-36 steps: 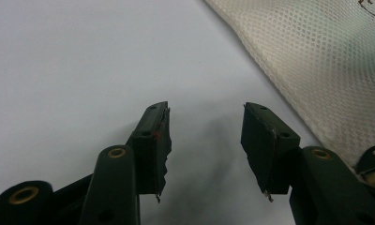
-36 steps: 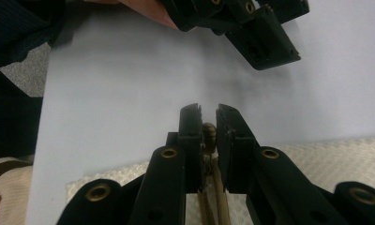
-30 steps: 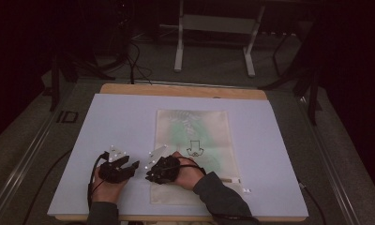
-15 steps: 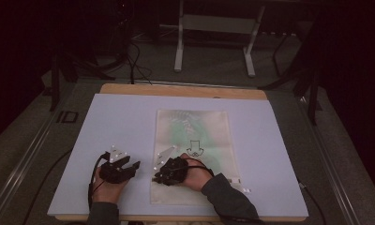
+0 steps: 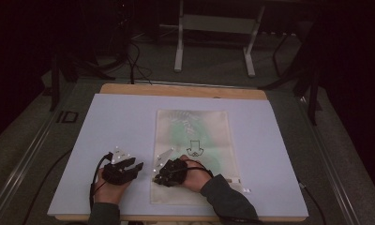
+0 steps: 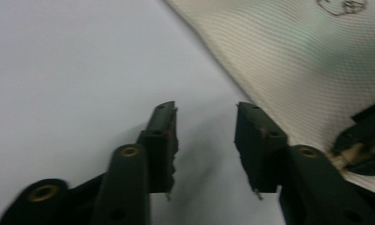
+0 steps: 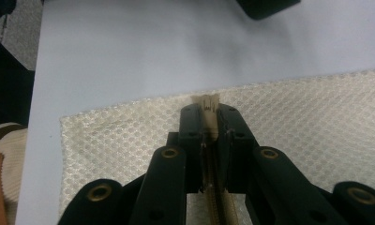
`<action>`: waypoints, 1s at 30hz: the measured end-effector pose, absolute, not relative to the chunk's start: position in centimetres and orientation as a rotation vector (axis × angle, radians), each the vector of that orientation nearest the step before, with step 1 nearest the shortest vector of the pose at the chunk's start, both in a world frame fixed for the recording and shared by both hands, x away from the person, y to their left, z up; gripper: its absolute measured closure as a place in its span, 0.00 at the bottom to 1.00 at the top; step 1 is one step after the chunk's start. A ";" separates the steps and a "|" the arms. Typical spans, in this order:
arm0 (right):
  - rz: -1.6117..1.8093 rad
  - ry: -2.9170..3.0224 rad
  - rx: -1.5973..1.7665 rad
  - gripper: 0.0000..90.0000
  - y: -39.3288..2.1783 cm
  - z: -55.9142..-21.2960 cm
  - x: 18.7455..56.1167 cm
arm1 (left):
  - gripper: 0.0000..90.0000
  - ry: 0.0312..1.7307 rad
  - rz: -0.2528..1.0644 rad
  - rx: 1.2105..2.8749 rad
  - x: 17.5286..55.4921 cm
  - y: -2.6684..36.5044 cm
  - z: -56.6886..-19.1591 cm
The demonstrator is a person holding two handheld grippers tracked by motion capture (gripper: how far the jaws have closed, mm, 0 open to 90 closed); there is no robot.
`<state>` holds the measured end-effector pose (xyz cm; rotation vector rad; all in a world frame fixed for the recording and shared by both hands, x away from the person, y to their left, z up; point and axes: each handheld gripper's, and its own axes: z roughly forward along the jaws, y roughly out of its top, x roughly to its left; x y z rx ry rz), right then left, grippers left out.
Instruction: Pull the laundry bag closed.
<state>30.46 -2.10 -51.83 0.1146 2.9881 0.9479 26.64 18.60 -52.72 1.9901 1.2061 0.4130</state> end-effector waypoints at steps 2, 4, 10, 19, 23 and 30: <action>0.946 2.985 0.114 0.91 -2.1 -51.8 30.4 | 0.70 1.187 0.385 1.998 26.6 18.3 -52.7; 0.947 2.985 0.116 0.91 -2.1 -51.9 30.4 | 0.76 1.175 0.364 2.004 26.6 18.0 -52.7; 0.958 2.987 0.125 0.91 -2.2 -52.0 30.4 | 0.95 1.102 0.355 2.047 26.5 16.7 -52.7; 0.952 2.980 0.117 0.91 -2.2 -52.0 30.3 | 0.99 1.048 0.292 2.037 26.4 16.0 -52.7; 0.951 2.976 0.109 0.91 -2.2 -52.0 30.3 | 0.99 1.039 0.282 2.052 26.4 15.5 -52.8; 0.946 2.976 0.106 0.91 -2.1 -52.0 30.3 | 0.99 1.026 0.275 2.077 26.5 14.9 -53.0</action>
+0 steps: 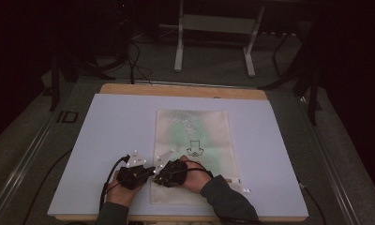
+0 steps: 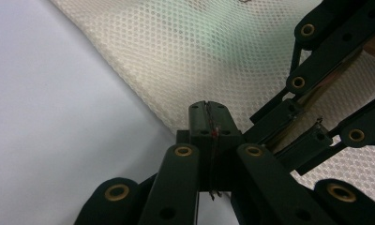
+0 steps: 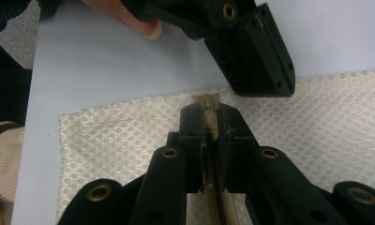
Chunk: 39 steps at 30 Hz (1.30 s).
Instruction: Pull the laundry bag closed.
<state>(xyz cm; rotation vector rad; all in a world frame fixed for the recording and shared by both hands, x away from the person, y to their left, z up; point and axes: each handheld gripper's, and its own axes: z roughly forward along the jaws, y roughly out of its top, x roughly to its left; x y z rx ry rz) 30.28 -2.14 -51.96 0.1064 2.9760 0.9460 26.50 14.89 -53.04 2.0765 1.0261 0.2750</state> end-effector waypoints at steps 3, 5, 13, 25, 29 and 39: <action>0.946 2.975 0.107 0.91 -2.2 -52.0 30.3 | 0.99 1.016 0.261 2.096 26.5 14.7 -53.2; 0.948 2.972 0.103 0.91 -2.2 -52.0 30.3 | 0.99 1.010 0.266 2.120 26.5 14.5 -53.3; 0.952 2.975 0.104 0.91 -2.3 -52.0 30.3 | 0.99 1.055 0.249 2.127 26.5 14.3 -53.4; 0.934 2.980 0.096 0.91 -2.7 -51.9 30.4 | 1.00 1.046 0.287 2.179 26.5 13.8 -53.2; 0.928 2.985 0.098 0.91 -3.2 -51.8 30.5 | 1.00 1.041 0.297 2.184 26.4 13.7 -53.2; 0.908 2.986 0.098 0.91 -4.4 -51.7 30.5 | 1.00 1.044 0.330 2.192 26.2 13.4 -53.1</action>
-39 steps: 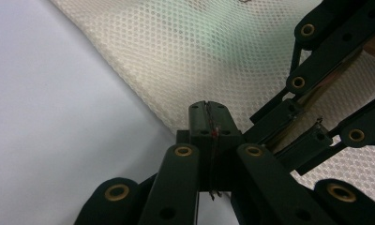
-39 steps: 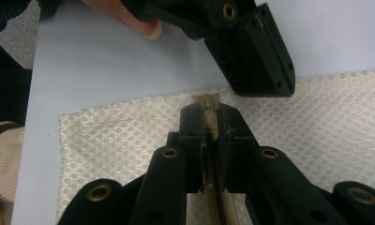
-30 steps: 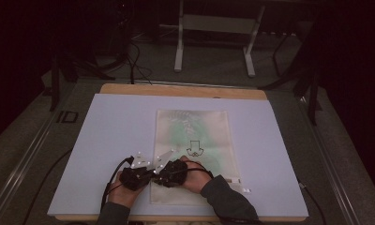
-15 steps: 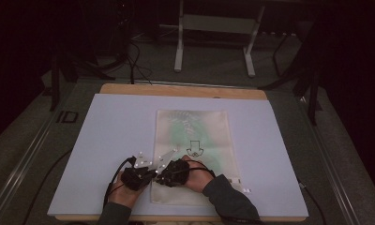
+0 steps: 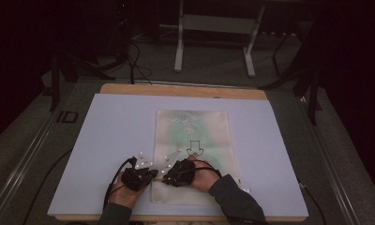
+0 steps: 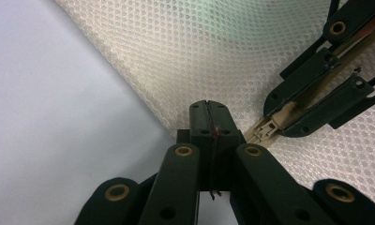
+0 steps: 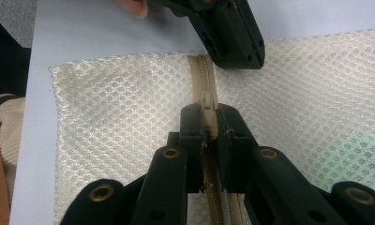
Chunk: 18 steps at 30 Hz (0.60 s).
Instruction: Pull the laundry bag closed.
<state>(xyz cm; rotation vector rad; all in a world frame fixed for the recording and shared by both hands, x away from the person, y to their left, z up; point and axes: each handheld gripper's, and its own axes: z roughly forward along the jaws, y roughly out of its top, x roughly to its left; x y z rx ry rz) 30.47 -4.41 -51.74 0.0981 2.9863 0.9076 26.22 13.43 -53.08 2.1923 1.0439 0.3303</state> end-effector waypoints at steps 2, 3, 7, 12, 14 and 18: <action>0.895 2.989 0.102 0.91 -4.3 -51.7 30.4 | 1.00 1.036 0.356 2.203 26.0 13.2 -53.0; 0.891 2.988 0.094 0.91 -4.3 -51.7 30.4 | 0.99 1.040 0.353 2.197 26.0 13.2 -53.0; 0.895 2.978 0.096 0.91 -4.3 -51.7 30.3 | 0.99 1.044 0.326 2.160 25.7 13.4 -52.7; 0.899 2.980 0.108 0.91 -4.3 -51.8 30.4 | 0.99 1.033 0.291 2.120 25.1 13.8 -52.3; 0.893 2.985 0.101 0.91 -4.3 -51.7 30.4 | 0.99 1.031 0.274 2.135 25.2 13.8 -52.5; 0.891 2.986 0.095 0.91 -4.3 -51.7 30.4 | 0.99 1.036 0.281 2.178 25.4 13.4 -52.7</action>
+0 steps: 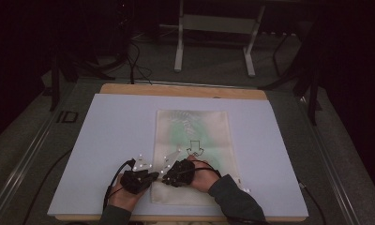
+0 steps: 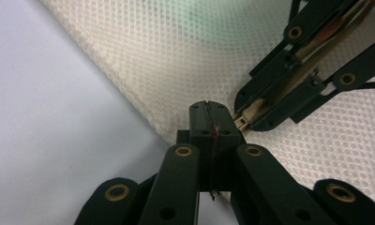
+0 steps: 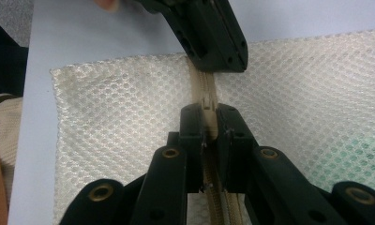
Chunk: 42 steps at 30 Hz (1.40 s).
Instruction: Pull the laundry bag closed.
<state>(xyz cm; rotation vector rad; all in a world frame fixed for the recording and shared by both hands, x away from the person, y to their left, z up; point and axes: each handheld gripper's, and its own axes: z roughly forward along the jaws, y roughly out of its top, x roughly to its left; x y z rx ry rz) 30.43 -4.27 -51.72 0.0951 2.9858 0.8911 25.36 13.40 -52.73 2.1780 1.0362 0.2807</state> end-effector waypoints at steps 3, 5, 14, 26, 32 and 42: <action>0.871 2.981 0.083 0.91 -4.1 -51.7 30.3 | 0.99 1.029 0.318 2.223 25.2 12.9 -52.7; 0.851 2.976 0.060 0.91 -3.9 -51.6 30.3 | 0.99 1.031 0.319 2.229 25.2 12.8 -52.7; 0.780 2.977 0.027 0.91 -3.7 -51.2 30.0 | 1.00 1.031 0.291 2.223 25.3 13.1 -52.8; 0.758 2.982 0.038 0.91 -4.8 -51.1 29.9 | 1.00 1.036 0.257 2.198 25.4 13.4 -52.9; 0.744 2.981 0.033 0.91 -5.3 -51.0 29.8 | 1.00 1.037 0.266 2.201 25.4 13.3 -52.9; 0.716 2.974 0.026 0.91 -6.0 -50.9 29.7 | 1.00 1.031 0.278 2.208 25.3 13.2 -52.9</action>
